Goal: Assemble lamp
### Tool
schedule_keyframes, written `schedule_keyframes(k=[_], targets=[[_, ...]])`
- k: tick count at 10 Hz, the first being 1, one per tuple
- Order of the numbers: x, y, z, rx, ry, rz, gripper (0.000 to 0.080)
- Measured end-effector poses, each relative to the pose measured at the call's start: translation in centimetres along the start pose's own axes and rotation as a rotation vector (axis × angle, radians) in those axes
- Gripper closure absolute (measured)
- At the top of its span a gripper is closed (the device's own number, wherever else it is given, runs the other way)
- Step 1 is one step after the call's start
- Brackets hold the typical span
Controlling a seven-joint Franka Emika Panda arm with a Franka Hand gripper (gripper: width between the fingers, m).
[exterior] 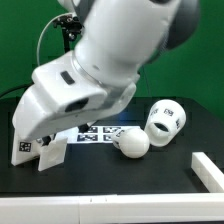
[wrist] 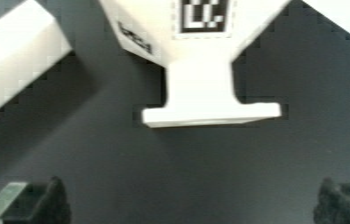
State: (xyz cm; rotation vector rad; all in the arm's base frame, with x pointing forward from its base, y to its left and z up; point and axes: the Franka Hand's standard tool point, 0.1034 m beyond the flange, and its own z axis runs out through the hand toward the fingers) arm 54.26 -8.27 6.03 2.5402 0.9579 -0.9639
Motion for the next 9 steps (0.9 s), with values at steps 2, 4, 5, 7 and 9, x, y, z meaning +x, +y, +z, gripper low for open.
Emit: schedule_keyframes(k=[2,4,5,7,9], targets=[[-0.1,-1.1,0.5,0.037,-0.143,-0.015,0.0101],[0.3,-0.9,0.6,0.034,-0.141,-0.017,0.0101],[0.2,-0.8,0.7,0.036,-0.142,-0.015,0.0101],[-0.8,0.1,1.4,0.026,-0.134,0.070,0.0101],[-0.7,0.1,1.7,0.018,-0.120,0.118,0.0101]])
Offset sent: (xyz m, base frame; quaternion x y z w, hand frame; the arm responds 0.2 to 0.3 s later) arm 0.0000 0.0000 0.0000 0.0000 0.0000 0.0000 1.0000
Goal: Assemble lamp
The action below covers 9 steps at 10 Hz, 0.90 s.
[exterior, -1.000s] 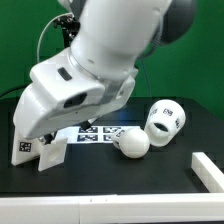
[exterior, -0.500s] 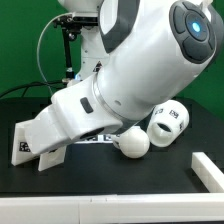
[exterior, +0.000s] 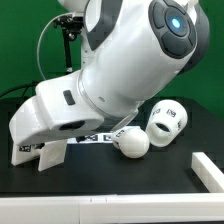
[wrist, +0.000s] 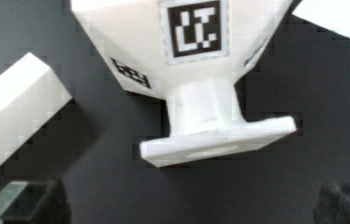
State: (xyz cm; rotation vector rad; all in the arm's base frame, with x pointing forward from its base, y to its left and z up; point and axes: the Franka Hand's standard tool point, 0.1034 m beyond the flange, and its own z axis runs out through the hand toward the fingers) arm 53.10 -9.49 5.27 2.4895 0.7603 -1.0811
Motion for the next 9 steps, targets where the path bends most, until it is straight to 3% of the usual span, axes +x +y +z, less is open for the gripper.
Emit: schedule_keyframes(k=[4,7,9], targets=[[0.0,-0.1,0.3,0.002,-0.006,0.008,0.0101],[-0.2,-1.5,1.6,0.000,-0.042,0.048,0.0101],[-0.1,-1.4,1.6,0.004,-0.039,0.040,0.0101]])
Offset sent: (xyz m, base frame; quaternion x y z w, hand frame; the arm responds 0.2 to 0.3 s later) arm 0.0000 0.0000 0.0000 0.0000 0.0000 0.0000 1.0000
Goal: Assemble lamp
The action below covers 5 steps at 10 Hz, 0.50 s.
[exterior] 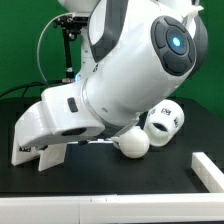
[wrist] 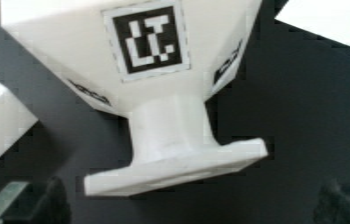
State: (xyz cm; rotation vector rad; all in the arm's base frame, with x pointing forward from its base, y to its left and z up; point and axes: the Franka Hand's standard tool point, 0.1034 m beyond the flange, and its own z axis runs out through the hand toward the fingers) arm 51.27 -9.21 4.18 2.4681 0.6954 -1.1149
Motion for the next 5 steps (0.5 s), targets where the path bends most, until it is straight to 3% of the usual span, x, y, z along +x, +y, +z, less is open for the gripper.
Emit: schedule_keyframes(k=[2,5], targets=[[0.0,0.0,0.2,-0.003,-0.002,-0.010,0.0101],[-0.4,0.3,1.8,-0.030,-0.010,-0.069,0.0101]])
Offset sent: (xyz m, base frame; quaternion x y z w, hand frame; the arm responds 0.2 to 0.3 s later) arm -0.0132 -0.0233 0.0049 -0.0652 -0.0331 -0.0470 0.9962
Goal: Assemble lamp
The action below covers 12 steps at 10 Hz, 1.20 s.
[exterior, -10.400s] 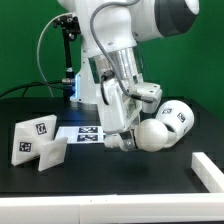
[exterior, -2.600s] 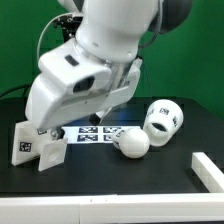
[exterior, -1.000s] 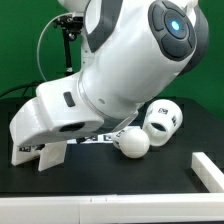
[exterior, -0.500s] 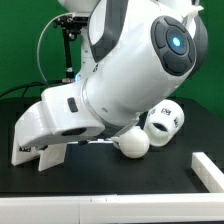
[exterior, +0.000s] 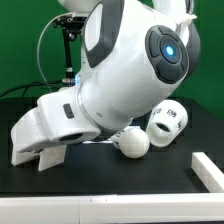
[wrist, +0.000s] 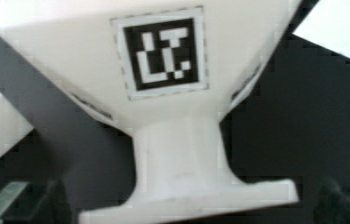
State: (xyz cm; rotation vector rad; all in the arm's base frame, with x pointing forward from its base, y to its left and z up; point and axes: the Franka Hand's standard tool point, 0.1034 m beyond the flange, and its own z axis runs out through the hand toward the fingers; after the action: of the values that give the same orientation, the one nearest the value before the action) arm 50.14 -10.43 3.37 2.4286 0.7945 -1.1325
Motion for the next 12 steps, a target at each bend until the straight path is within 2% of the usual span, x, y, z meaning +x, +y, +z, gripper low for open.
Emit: schedule_keyframes(k=[6,9,11,12], targets=[[0.1,0.1,0.3,0.000,0.003,-0.004,0.0101],[0.1,0.0,1.5,0.002,0.005,-0.013,0.0101],[0.1,0.1,1.6,0.002,0.009,-0.015,0.0101],[0.1,0.1,1.6,0.002,0.009,-0.016,0.0234]])
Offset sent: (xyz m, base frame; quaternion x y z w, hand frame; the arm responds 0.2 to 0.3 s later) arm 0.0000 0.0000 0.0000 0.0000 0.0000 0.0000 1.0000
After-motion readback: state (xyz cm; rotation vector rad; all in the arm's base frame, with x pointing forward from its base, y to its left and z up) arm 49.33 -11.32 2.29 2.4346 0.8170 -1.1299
